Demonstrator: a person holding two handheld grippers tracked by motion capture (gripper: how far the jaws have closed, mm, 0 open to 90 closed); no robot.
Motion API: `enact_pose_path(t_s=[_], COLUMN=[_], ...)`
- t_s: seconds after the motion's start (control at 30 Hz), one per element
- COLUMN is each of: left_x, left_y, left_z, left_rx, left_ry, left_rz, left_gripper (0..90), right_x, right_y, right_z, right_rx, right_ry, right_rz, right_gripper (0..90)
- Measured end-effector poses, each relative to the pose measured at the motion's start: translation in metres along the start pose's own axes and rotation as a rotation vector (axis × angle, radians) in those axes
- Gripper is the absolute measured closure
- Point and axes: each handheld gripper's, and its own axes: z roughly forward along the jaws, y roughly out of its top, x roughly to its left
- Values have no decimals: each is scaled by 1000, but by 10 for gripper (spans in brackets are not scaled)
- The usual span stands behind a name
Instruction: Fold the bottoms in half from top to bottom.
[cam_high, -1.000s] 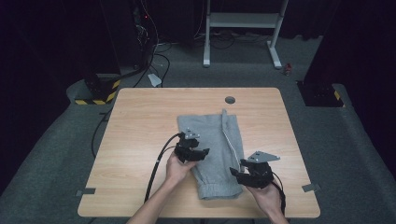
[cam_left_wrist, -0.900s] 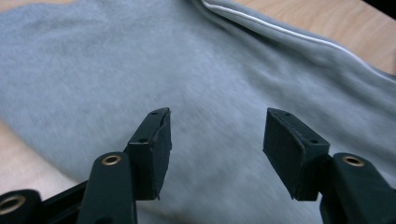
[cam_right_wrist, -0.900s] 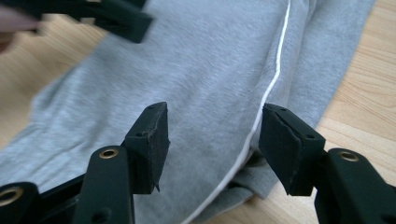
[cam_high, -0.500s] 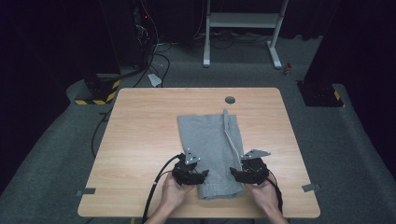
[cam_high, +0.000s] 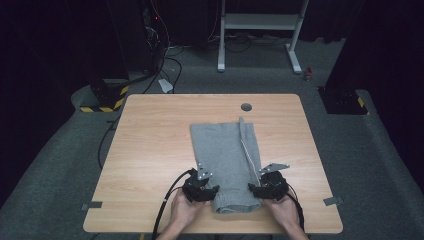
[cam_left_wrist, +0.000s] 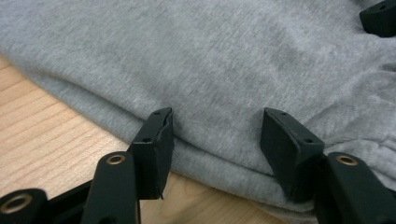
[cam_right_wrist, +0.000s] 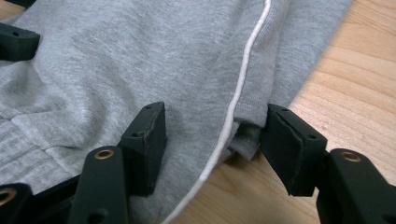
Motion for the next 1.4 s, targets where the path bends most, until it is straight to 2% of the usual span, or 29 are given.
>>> enact_pose_path(t_s=[0.13,0.23,0.27,0.33,0.4,0.7,0.83,1.07,1.17,1.23,1.27,1.4], left_x=[1,2,3,4,7,29,41,58,65,68,69,66], left_y=[0,1,1,1,1,-1,-2,-3,0,2,2,2], left_z=[1,1,1,1,1,-3,-5,-4,-3,-4,-6,-13], left_rx=[1,1,4,6,6,9,14,-6,10,18,9,-28], left_ry=[18,26,31,40,43,79,93,116,117,112,99,76], left_rz=[16,21,24,27,21,-15,-19,-39,-53,-65,-80,-86], left_gripper=[462,466,468,468,468,463,453,450,447,433,422,407], right_x=[0,1,1,2,3,14,21,33,35,37,37,37], right_y=[1,1,2,2,4,16,22,34,38,38,39,38], right_z=[2,3,4,4,6,17,23,33,37,38,37,31], right_rx=[4,2,-5,0,-2,-10,-20,-16,-26,-28,-29,-33], right_ry=[0,-2,-2,-1,-2,5,8,1,-2,-1,-3,-2], right_rz=[-13,-3,-17,-1,-7,-16,-21,-27,-37,-22,-28,-32], right_gripper=[418,421,421,422,422,424,422,417,413,409,407,391])
